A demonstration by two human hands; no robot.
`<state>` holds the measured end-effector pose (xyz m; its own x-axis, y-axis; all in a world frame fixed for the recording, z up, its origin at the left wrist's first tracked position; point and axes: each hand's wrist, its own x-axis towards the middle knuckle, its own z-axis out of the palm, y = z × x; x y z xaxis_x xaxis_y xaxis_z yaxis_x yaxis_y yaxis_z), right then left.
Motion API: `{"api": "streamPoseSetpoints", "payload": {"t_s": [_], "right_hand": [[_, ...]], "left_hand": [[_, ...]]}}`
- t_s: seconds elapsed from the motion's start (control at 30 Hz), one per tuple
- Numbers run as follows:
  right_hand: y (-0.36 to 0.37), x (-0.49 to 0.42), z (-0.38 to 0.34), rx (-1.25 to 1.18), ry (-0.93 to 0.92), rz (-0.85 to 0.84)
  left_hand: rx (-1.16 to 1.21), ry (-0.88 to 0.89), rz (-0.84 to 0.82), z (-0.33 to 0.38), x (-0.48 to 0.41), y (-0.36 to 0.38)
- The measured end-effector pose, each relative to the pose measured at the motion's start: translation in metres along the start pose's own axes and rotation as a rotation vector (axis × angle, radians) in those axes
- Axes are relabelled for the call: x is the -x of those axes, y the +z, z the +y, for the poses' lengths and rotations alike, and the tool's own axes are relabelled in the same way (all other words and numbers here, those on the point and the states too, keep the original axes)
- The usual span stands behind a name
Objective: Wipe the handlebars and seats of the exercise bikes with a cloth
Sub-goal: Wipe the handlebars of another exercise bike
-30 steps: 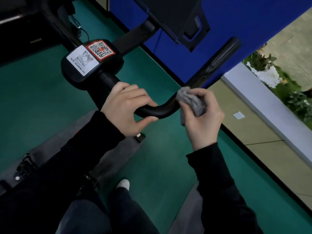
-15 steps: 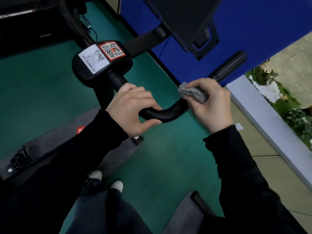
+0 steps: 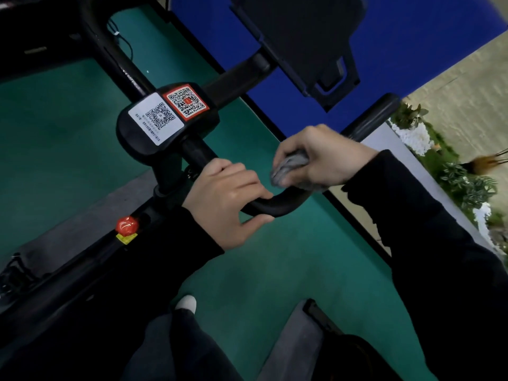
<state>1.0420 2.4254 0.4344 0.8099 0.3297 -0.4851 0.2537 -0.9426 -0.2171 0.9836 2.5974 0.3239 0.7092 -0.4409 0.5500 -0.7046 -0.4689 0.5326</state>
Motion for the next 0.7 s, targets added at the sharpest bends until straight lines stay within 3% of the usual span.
{"api": "streamPoseSetpoints", "payload": {"t_s": [0.2, 0.37, 0.57, 0.7], "right_hand": [[-0.011, -0.024, 0.003, -0.010, 0.103, -0.162], [-0.006, -0.034, -0.004, -0.155, 0.091, -0.407], [-0.010, -0.047, 0.003, -0.030, 0.163, -0.434], [-0.006, -0.051, -0.004, -0.038, 0.133, -0.560]], "left_hand": [[0.005, 0.002, -0.011, -0.002, 0.000, -0.001], [0.001, 0.012, -0.015, -0.003, 0.000, -0.001], [-0.009, 0.030, -0.005, -0.004, 0.001, -0.001], [-0.021, 0.028, -0.013, -0.002, 0.001, -0.001]]}}
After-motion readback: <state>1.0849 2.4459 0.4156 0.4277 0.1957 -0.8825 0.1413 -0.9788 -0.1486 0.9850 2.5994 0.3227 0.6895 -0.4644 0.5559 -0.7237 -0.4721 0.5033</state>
